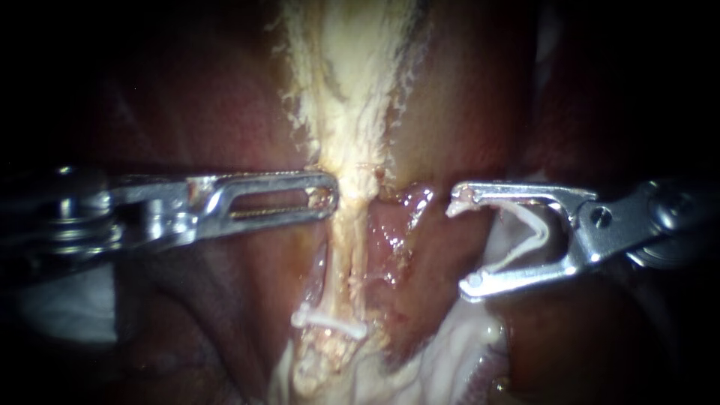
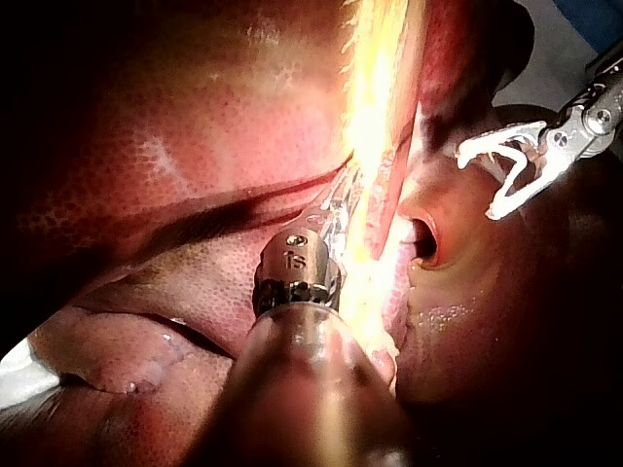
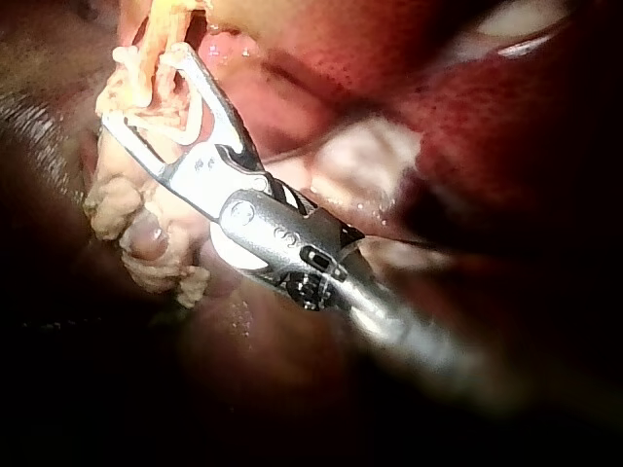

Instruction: Clipping second clip left tube

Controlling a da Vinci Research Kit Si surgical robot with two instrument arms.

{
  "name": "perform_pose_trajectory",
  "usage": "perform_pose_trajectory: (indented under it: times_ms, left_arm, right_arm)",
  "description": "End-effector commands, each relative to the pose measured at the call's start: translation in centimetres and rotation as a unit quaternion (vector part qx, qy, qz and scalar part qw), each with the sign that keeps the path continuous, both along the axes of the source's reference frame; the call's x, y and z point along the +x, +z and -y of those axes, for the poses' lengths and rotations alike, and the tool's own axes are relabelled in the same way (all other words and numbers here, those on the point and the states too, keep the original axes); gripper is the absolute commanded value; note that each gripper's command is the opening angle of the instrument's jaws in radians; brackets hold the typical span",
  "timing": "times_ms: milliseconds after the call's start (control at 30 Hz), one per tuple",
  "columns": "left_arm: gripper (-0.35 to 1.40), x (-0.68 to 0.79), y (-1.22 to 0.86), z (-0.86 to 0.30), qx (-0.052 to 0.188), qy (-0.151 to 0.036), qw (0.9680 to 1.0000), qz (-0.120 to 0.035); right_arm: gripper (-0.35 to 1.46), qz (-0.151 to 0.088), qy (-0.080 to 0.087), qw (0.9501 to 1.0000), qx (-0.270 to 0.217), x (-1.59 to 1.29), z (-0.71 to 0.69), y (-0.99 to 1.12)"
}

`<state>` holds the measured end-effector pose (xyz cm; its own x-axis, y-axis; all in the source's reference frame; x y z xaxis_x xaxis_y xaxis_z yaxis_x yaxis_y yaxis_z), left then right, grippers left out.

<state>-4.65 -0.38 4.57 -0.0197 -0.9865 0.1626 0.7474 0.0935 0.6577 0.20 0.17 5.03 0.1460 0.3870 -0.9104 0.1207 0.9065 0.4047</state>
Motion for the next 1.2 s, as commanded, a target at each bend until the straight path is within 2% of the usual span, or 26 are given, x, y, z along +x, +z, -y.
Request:
perform_pose_trajectory:
  times_ms: [33, 133, 267, 400, 533, 633, 767, 1200]
  left_arm:
    - [-0.35, 0.00, -0.01, 0.00, 0.000, 0.000, 1.0000, 0.000]
    - [-0.35, 0.03, -0.04, 0.02, 0.000, 0.001, 1.0000, 0.001]
    - [-0.35, 0.12, -0.23, 0.05, 0.003, 0.003, 1.0000, 0.003]
    - [-0.35, 0.26, -0.45, 0.07, 0.000, -0.003, 1.0000, -0.005]
    - [-0.35, 0.41, -0.59, 0.07, -0.003, -0.007, 0.9999, -0.012]
    - [-0.35, 0.48, -0.61, 0.09, -0.004, -0.009, 0.9999, -0.013]
    - [-0.35, 0.49, -0.61, 0.09, -0.005, -0.009, 0.9999, -0.014]
    - [-0.35, 0.53, -0.62, 0.08, -0.009, -0.009, 0.9998, -0.016]
  right_arm:
    - [0.60, 0.000, 0.000, 1.0000, 0.000, 0.00, 0.00, 0.00]
    - [0.60, 0.000, 0.000, 1.0000, 0.000, 0.01, 0.01, -0.01]
    - [0.60, -0.002, -0.002, 1.0000, -0.001, 0.05, 0.06, 0.02]
    - [0.60, -0.007, -0.006, 0.9999, -0.006, 0.14, 0.12, 0.06]
    - [0.60, -0.009, -0.008, 0.9999, 0.001, 0.25, 0.20, 0.12]
    - [0.60, -0.011, -0.010, 0.9999, 0.005, 0.36, 0.25, 0.17]
    - [0.60, -0.011, -0.013, 0.9998, 0.014, 0.50, 0.34, 0.28]
    - [0.60, -0.003, -0.030, 0.9979, 0.058, 1.11, 0.63, 0.81]
